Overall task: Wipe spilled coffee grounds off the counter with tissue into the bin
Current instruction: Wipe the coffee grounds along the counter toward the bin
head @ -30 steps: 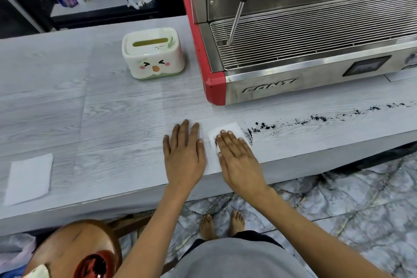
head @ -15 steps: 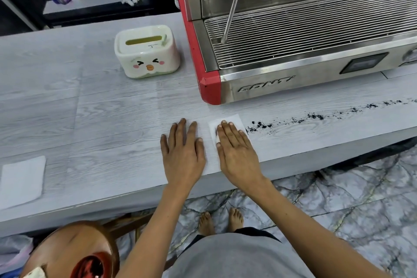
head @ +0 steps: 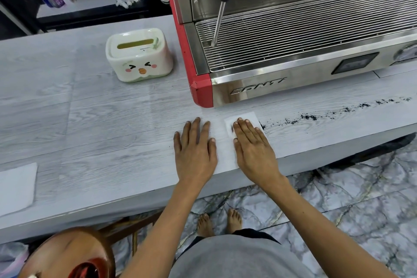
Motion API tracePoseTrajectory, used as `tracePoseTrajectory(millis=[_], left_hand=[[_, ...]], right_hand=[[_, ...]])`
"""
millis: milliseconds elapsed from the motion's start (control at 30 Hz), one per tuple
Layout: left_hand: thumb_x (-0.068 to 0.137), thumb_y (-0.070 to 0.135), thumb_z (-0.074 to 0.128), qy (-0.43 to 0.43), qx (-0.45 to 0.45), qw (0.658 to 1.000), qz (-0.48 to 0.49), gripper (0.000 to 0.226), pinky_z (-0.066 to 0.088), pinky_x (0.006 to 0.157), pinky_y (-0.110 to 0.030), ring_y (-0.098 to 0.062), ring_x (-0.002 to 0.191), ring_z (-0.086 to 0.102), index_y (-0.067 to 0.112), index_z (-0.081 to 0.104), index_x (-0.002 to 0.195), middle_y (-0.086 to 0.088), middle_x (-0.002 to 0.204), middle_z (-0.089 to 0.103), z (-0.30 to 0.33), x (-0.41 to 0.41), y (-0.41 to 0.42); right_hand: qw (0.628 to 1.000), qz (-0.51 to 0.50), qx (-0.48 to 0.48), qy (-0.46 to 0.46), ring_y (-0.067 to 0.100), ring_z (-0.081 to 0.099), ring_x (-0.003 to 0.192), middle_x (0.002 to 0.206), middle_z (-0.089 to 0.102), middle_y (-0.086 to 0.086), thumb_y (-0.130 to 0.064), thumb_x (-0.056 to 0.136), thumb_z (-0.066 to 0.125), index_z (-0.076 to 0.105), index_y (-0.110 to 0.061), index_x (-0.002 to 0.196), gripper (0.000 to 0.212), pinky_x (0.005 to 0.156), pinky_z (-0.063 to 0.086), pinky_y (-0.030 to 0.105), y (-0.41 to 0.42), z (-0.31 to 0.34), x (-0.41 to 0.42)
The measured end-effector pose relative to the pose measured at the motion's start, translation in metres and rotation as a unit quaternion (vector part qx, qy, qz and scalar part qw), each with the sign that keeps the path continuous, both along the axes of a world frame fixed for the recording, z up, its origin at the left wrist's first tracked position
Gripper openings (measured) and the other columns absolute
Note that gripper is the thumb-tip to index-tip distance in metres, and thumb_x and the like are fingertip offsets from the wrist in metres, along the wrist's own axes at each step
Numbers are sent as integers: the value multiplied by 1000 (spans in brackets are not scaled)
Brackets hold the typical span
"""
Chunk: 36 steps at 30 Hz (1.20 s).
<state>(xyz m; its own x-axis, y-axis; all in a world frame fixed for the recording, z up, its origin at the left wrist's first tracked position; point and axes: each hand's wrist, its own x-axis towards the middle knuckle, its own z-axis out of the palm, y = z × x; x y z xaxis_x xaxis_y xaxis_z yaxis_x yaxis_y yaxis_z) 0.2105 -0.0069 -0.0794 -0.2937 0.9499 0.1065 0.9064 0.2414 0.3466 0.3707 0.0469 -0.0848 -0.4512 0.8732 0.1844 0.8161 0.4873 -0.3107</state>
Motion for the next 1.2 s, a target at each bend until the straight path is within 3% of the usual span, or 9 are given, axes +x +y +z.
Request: tracePoseTrajectory(millis=[1000,1200], left_hand=[[101,42,31,2,2,1000,14,52,12,122,-47,-20,149,22,23,39,149,1,160,32,3,21,6],[100,43,31,1,5,1000,18,53,12,123,-46,-19,149,22,24,39,149,2,160,32,3,22,6]], right_hand=[[999,-25,26,1,23,37,138,146,43,13,-23,100,34,44,-4,140,46,115,27,40,15,-1,21],[999,18,27,3,22,37,138,146,44,13,-23,100,31,45,-4,140,46,114,31,42,8,-2,26]])
